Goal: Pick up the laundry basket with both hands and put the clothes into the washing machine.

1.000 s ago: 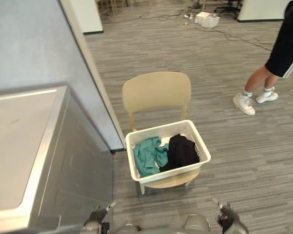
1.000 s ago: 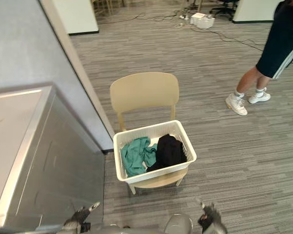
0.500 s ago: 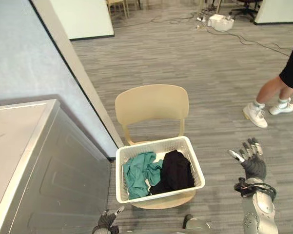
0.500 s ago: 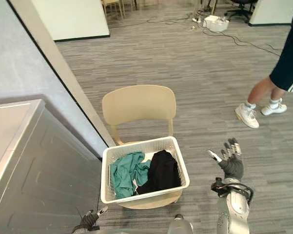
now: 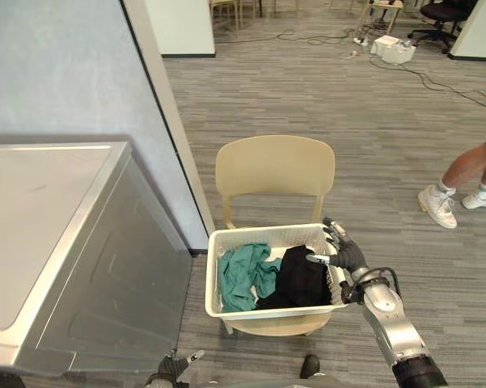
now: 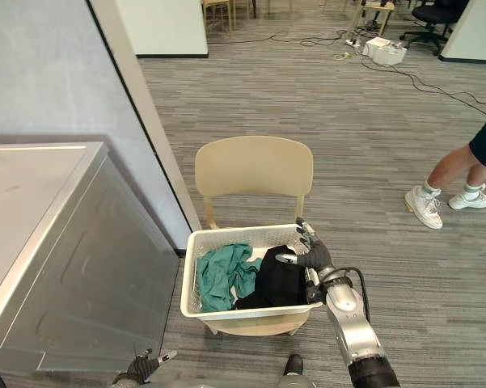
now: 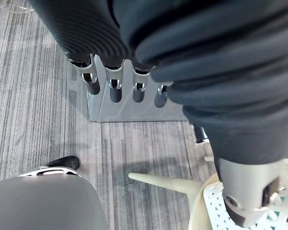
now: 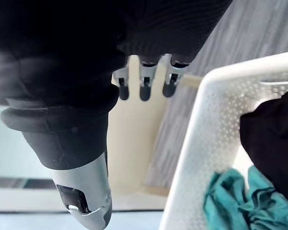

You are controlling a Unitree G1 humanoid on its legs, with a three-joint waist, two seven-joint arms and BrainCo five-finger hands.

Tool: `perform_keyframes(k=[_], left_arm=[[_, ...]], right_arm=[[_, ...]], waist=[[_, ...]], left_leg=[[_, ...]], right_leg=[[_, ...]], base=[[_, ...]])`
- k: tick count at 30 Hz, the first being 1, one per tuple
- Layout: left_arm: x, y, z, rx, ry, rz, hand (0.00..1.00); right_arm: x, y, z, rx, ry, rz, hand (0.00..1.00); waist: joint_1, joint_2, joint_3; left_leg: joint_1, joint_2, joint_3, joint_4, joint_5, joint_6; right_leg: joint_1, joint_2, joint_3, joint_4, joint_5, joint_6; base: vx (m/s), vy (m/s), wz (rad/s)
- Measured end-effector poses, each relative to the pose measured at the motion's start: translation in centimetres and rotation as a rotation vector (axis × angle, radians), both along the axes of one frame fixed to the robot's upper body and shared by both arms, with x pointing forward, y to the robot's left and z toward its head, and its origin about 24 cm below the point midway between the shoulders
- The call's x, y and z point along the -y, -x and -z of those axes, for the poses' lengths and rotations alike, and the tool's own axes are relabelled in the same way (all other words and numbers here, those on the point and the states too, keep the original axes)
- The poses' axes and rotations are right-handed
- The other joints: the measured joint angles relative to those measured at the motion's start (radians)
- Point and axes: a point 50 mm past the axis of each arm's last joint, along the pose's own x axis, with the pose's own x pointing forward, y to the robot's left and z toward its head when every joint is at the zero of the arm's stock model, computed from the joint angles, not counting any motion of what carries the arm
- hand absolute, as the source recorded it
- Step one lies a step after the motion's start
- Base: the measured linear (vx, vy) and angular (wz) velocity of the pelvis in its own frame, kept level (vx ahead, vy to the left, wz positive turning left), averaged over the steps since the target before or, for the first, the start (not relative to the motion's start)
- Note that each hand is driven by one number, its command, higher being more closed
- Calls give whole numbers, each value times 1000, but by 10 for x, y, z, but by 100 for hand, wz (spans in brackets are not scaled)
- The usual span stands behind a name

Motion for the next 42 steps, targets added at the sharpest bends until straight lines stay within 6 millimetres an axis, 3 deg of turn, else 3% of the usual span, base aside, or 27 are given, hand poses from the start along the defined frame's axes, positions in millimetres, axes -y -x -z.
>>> perform_keyframes(k=[3,7,9,15,16,19,22,30,38,42], left_arm=[[-1,-17,-5,43,-17,51,0],[3,-51,-16,127,-27,98,0],[1,-69,-23,175,-49,105,0],[-7,-87,-33,231,-92,95,0],[-8,-91,-34,242,-94,83,0],[-10,-96,-37,261,-103,66,0],[-11,-99,-39,272,-99,47,0],[-7,-112,-45,325,-84,-24,0],[-3,-118,-50,367,-80,-65,0],[-1,-130,-57,398,-70,-73,0]], right_arm=[[-10,-19,-16,52,52,-83,0],[-10,-55,-48,127,164,-143,0],[-10,-68,-59,144,221,-160,0],[-26,-91,-86,207,285,-207,0],[-26,-95,-92,221,300,-202,0],[-25,-104,-100,227,322,-186,0],[-21,-110,-103,218,337,-157,0],[-13,-139,-143,288,380,-3,0],[8,-149,-156,273,366,143,0],[18,-151,-153,239,387,188,0]], waist=[[20,-20,36],[28,4,152],[46,6,217],[81,-7,305],[99,-10,318],[108,-9,349],[130,-12,351],[172,-13,378],[182,-15,390],[193,-13,410]], left_leg=[[-114,-7,-34,114,-31,19],[-282,-2,-82,311,-84,42],[-358,-4,-97,389,-94,56],[-491,-7,-135,495,-115,67],[-516,-7,-139,501,-114,68],[-554,-6,-162,519,-113,66],[-593,-4,-167,526,-111,66],[-659,-3,-192,530,-93,67],[-708,-3,-197,529,-93,67],[-753,-2,-227,531,-89,62]], right_leg=[[-52,-23,-12,16,15,7],[-174,-60,-15,148,1,4],[-238,-83,-15,221,-4,-3],[-323,-104,-29,274,-4,-7],[-341,-104,-30,271,-5,-8],[-352,-102,-50,267,-1,-12],[-380,-98,-53,256,13,-24],[-407,-78,-82,208,51,-39],[-446,-75,-91,201,51,-39],[-470,-68,-114,199,52,-41]], base=[[-174,43,16],[-240,96,15],[-251,106,15],[-164,54,13],[-130,43,11],[-65,21,16],[-2,13,5],[65,10,6],[18,6,2],[-1,-4,11]])
